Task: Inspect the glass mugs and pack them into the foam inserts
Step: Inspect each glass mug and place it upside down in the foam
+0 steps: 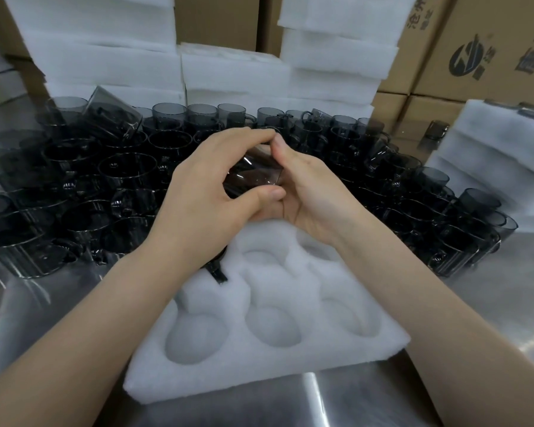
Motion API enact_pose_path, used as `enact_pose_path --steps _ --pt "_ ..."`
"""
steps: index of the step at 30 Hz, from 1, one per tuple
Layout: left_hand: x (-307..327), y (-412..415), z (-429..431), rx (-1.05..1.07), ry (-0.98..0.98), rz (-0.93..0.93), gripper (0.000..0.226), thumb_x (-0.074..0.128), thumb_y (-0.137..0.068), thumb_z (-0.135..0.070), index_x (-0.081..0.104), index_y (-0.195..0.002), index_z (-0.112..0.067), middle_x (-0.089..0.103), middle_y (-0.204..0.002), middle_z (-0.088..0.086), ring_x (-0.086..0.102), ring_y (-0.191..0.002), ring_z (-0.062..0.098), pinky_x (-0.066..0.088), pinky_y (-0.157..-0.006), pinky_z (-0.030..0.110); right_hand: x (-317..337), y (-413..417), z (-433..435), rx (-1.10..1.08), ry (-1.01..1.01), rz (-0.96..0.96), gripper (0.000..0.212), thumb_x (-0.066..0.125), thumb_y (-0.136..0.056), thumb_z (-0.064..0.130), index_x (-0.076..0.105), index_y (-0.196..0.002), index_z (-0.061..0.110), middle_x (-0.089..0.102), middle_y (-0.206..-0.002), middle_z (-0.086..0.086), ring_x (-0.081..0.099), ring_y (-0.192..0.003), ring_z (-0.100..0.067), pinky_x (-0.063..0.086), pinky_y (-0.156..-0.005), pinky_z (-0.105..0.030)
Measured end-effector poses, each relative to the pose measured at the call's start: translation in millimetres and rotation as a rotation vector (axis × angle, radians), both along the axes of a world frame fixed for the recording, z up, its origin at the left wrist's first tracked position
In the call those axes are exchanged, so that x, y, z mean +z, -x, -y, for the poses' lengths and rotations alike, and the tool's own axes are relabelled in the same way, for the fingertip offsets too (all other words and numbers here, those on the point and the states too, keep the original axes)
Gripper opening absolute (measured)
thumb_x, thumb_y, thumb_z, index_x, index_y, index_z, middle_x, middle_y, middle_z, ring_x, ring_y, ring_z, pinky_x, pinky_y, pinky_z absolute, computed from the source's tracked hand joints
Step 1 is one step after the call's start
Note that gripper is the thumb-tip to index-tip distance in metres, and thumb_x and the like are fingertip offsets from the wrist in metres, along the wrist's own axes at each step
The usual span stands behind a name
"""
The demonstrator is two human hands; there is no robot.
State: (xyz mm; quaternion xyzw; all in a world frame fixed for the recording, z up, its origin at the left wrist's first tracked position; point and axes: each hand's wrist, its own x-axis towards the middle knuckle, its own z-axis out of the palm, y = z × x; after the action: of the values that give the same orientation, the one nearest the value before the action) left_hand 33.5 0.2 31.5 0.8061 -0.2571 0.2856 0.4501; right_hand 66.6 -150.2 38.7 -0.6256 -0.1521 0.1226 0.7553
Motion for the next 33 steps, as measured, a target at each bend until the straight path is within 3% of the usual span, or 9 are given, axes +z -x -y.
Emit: enact_pose_path --steps 5,7,11,14,17,22,27,31,33 --pt "0.5 0.6 0.0 0.013 0.114 -0.012 0.042 0.074 -0.075 -0.028 0.066 -0.115 -0.017 0.06 -0.113 -0.012 0.056 -0.114 0.005 0.044 -0.102 0.028 -1.4 1.2 -1.0 0.098 0.002 0.033 0.062 0.043 -0.091 0.052 0.054 -0.131 0.006 0.062 -0.126 -0.024 0.061 -0.107 -0.036 0.057 -0.084 -0.049" --pt "0.7 0.9 -0.8 0.018 0.152 -0.026 0.036 0.074 -0.074 -0.031 0.065 -0.109 -0.024 0.061 -0.109 -0.012 0.056 -0.108 0.001 0.045 -0.097 0.023 -2.2 1.3 -0.4 0.124 0.013 0.053 0.058 0.046 -0.095 0.045 0.052 -0.134 0.003 0.057 -0.128 -0.031 0.059 -0.103 -0.037 0.055 -0.09 -0.051" --pt "0.6 0.7 -2.5 0.019 0.18 -0.032 0.032 0.075 -0.073 -0.036 0.058 -0.1 -0.039 0.058 -0.102 -0.015 0.054 -0.101 -0.006 0.041 -0.091 0.011 -1.1 2.4 0.6 0.098 0.0 0.036 0.054 0.055 -0.087 0.046 0.06 -0.124 0.007 0.063 -0.095 -0.017 0.065 -0.074 -0.024 0.057 -0.06 -0.029" --pt "0.5 0.0 -2.9 -0.011 0.186 -0.049 0.029 0.072 -0.074 -0.04 0.057 -0.098 -0.043 0.058 -0.1 -0.014 0.057 -0.102 -0.001 0.044 -0.092 0.017 -0.3 1.6 -1.1 0.073 -0.013 0.0 0.065 0.056 -0.078 0.051 0.061 -0.122 0.002 0.066 -0.085 -0.013 0.065 -0.062 -0.023 0.055 -0.051 -0.025" --pt "0.2 -0.6 -2.7 -0.044 0.206 -0.047 0.025 0.07 -0.078 -0.033 0.059 -0.099 -0.04 0.058 -0.101 -0.012 0.059 -0.102 0.003 0.046 -0.093 0.022 -0.3 -0.3 -1.9 0.047 -0.03 -0.037 0.066 0.051 -0.086 0.05 0.058 -0.124 -0.003 0.068 -0.081 -0.013 0.066 -0.058 -0.024 0.055 -0.047 -0.025" --pt "0.0 -1.2 -3.3 -0.067 0.277 -0.048 0.013 0.062 -0.089 -0.021 0.064 -0.096 -0.032 0.064 -0.101 0.003 0.062 -0.102 0.022 0.05 -0.093 0.043 -0.4 0.8 -1.7 0.027 -0.063 -0.065 0.043 0.042 -0.1 0.042 0.061 -0.111 0.005 0.071 -0.084 -0.014 0.068 -0.055 -0.025 0.056 -0.046 -0.025" --pt "2.0 -4.3 -7.5 -0.065 0.361 -0.077 0.019 0.051 -0.1 -0.017 0.067 -0.1 -0.025 0.07 -0.096 -0.004 0.066 -0.093 0.007 0.052 -0.084 0.024 0.3 3.0 -4.3 0.055 -0.12 -0.086 0.037 0.039 -0.104 0.033 0.061 -0.111 0.004 0.069 -0.09 -0.018 0.069 -0.058 -0.026 0.057 -0.05 -0.026" --pt "0.7 -8.2 -10.4 -0.052 0.488 -0.179 0.026 0.043 -0.104 -0.015 0.066 -0.107 -0.025 0.07 -0.104 -0.007 0.067 -0.104 0.013 0.054 -0.095 0.042 1.8 0.6 -2.6 0.058 -0.196 -0.073 0.042 0.038 -0.104 0.029 0.054 -0.13 0.0 0.061 -0.108 -0.019 0.068 -0.066 -0.022 0.057 -0.06 -0.027" --pt "0.8 -8.9 -9.0 -0.084 0.524 -0.24 0.026 0.043 -0.104 -0.014 0.063 -0.119 -0.02 0.069 -0.113 -0.007 0.064 -0.111 0.01 0.052 -0.099 0.04 2.6 -0.5 0.9 0.054 -0.229 -0.035 0.042 0.044 -0.101 0.028 0.053 -0.134 0.002 0.06 -0.112 -0.013 0.066 -0.069 -0.018 0.057 -0.064 -0.026"
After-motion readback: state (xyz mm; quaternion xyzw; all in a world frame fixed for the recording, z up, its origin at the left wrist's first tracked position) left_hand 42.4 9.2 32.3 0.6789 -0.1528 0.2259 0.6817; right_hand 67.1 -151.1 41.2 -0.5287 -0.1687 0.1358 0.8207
